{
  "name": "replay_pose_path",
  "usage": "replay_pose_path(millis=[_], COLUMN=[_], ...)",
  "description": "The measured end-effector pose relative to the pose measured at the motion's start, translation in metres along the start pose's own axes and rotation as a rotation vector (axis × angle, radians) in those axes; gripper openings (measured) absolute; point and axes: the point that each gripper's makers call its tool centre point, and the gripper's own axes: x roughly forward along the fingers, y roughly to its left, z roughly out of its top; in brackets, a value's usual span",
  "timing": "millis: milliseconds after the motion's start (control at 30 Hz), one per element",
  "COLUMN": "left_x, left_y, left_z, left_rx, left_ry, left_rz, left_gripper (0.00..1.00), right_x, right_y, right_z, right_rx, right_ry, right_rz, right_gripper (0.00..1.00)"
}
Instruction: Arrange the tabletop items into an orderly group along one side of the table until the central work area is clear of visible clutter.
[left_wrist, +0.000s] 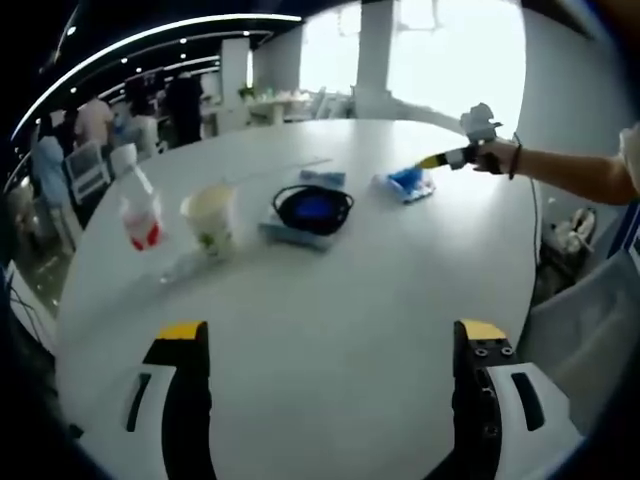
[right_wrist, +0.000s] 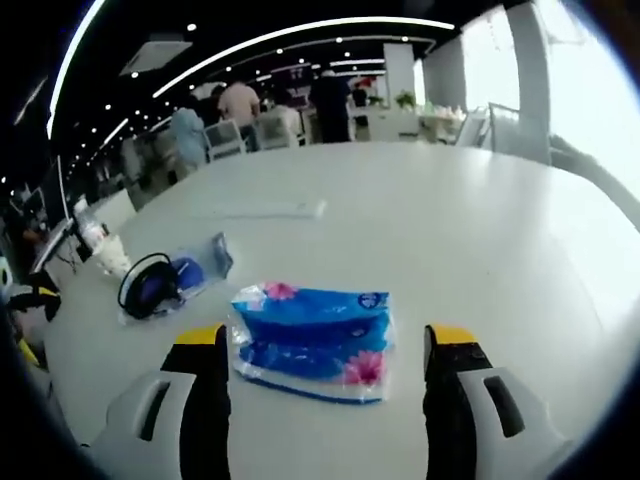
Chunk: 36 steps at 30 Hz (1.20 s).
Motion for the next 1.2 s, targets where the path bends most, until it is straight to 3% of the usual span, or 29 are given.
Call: replay_pose_path(millis=[567, 600, 833, 1067, 1200], left_x=[0.009, 0.011, 0.025, 0.041, 0.056], left_y=[-0.013, -0.01, 0.005, 0.013, 0.02], left_z=[0.017, 0.024, 0.028, 0.034, 0.037], left_rx=[0.013, 0.003, -0.06, -0.18, -0.223], left_ry=[0.005, -0.037, -0.031, -0.041, -0.057], left_rz=[-0.024, -0.008, 0.015, 0.037, 0.06], left_gripper=[0.99, 0.99, 0.98, 0.94, 0.87], right_x=[0.007, 0.008, 0.02, 0.035, 0.048], right_y=[0.078, 0.082, 0.102, 0.113, 0.117], right_z=[0.016, 0.017, 0.027, 0.034, 0.037], right_rx=[-0.136, -0.153, -0.188, -0.23, -0.28], right_ry=[-0.01, -0.007, -0.016, -0.02, -0.012], right_rz=[0.203, 0.216, 0.265, 0.303, 0.311], right_gripper=[0.9, 0.89, 0.87, 0.81, 0.76])
